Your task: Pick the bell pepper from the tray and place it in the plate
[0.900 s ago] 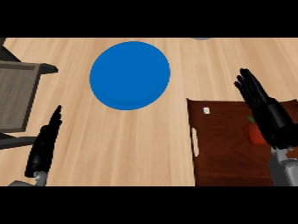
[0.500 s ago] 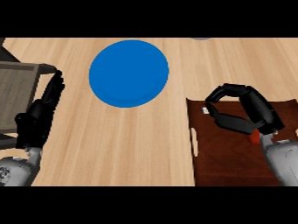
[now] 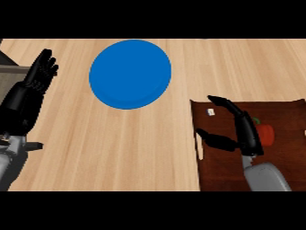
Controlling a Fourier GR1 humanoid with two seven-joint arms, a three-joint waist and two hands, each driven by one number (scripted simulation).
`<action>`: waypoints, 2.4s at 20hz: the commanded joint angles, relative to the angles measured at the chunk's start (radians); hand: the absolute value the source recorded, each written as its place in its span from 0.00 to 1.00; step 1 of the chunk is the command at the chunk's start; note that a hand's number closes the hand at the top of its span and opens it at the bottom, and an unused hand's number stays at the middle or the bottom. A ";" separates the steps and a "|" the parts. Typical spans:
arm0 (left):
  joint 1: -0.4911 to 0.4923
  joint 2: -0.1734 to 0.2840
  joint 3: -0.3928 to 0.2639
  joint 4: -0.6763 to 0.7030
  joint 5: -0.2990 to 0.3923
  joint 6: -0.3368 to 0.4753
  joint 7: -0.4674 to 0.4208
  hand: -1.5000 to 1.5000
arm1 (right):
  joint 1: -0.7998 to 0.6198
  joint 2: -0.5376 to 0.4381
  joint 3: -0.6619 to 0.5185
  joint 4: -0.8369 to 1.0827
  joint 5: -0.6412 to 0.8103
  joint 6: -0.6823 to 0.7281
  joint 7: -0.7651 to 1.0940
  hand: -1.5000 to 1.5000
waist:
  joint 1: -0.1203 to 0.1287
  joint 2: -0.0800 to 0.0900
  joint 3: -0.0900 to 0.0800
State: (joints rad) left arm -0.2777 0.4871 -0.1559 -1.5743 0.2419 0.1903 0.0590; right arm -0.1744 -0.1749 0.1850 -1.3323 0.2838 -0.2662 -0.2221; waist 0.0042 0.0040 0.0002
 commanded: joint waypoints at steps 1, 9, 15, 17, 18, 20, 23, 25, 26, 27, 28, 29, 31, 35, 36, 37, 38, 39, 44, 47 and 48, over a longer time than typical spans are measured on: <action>0.012 -0.030 -0.015 -0.065 -0.012 -0.007 0.025 0.50 | -0.019 0.089 -0.027 0.105 0.012 -0.110 -0.166 0.00 | 0.004 -0.003 0.001; 0.027 0.022 0.084 -0.008 0.031 -0.092 0.013 0.50 | -0.033 -0.158 -0.008 -0.250 0.211 -0.004 0.295 0.00 | -0.021 -0.012 -0.004; 0.035 -0.014 0.043 -0.014 -0.018 -0.057 0.000 0.50 | -0.072 -0.335 0.035 -0.242 0.322 0.282 0.643 0.00 | -0.018 -0.012 -0.007; 0.023 -0.025 0.039 -0.041 -0.028 -0.028 0.033 0.50 | -0.077 -0.371 0.051 -0.281 0.296 0.410 0.746 0.00 | -0.020 -0.015 -0.006; 0.033 -0.018 0.049 -0.043 0.003 -0.065 0.024 0.50 | -0.113 -0.358 0.073 -0.289 0.309 0.452 0.820 0.00 | -0.005 -0.012 -0.006; 0.014 0.011 0.077 -0.022 -0.007 -0.075 0.008 0.50 | -0.122 -0.378 0.070 -0.305 0.238 0.585 0.890 0.00 | -0.007 -0.010 -0.005; -0.040 -0.034 0.049 0.019 -0.040 -0.044 0.021 0.50 | -0.171 -0.350 0.101 -0.318 0.208 0.709 1.034 0.00 | -0.016 -0.005 -0.003; 0.067 -0.015 0.079 -0.068 -0.009 -0.073 0.004 0.50 | -0.175 -0.358 0.057 -0.252 0.177 0.741 1.011 0.00 | 0.008 -0.006 -0.001; 0.039 -0.030 0.062 -0.079 -0.018 -0.075 0.036 0.50 | -0.143 -0.346 0.073 -0.357 0.172 0.775 1.081 0.00 | -0.005 -0.008 -0.001; 0.021 -0.037 0.080 -0.002 -0.023 -0.098 -0.002 0.50 | -0.139 -0.330 0.081 -0.349 0.200 0.768 1.095 0.00 | -0.008 -0.005 -0.001; -0.026 -0.054 0.084 0.060 -0.036 -0.099 -0.020 0.50 | -0.156 -0.329 0.073 -0.357 0.199 0.795 1.121 0.00 | -0.011 -0.004 -0.001; 0.014 -0.062 0.095 0.014 -0.045 -0.095 -0.010 0.50 | -0.141 -0.304 0.074 -0.345 0.237 0.773 1.110 0.00 | -0.005 -0.005 0.000; 0.012 -0.038 0.110 -0.059 -0.038 -0.115 0.073 0.50 | -0.208 -0.265 0.063 -0.308 0.258 0.787 1.143 0.00 | 0.000 -0.005 0.000; 0.003 -0.082 0.107 -0.006 -0.066 -0.112 0.037 0.50 | -0.154 -0.273 0.094 -0.226 0.371 0.733 1.090 0.00 | -0.001 -0.004 0.000; 0.020 -0.115 0.070 -0.001 -0.110 -0.093 -0.006 0.50 | -0.118 -0.309 0.059 -0.268 0.342 0.775 1.106 0.00 | -0.006 -0.005 0.000; -0.005 -0.056 0.143 -0.002 -0.049 -0.155 0.026 0.50 | -0.176 -0.298 0.051 -0.139 0.360 0.760 1.038 0.00 | 0.002 -0.003 0.000; 0.019 -0.085 0.129 -0.012 -0.061 -0.142 0.019 0.50 | -0.098 -0.325 0.042 -0.249 0.352 0.794 1.076 0.00 | -0.006 -0.005 0.000; 0.006 -0.083 0.130 -0.047 -0.076 -0.137 0.053 0.50 | -0.125 -0.330 0.013 -0.230 0.335 0.831 1.064 0.00 | -0.004 -0.005 0.000; -0.045 -0.108 0.157 0.069 -0.098 -0.172 0.018 0.50 | -0.118 -0.272 0.028 -0.080 0.433 0.725 0.966 0.00 | -0.005 -0.002 0.000; 0.020 -0.091 0.202 -0.054 -0.074 -0.213 0.061 0.50 | -0.117 -0.230 0.024 -0.064 0.471 0.727 0.965 0.00 | -0.002 -0.004 0.000; -0.036 -0.118 0.171 -0.020 -0.117 -0.182 0.087 0.50 | -0.148 -0.225 -0.006 -0.079 0.436 0.791 1.000 0.00 | -0.004 -0.004 0.000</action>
State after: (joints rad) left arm -0.2659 0.3939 0.0140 -1.6170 0.1601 0.0096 0.1190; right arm -0.2978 -0.4412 0.1966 -1.4410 0.7038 0.4920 0.7664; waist 0.0021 0.0003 0.0002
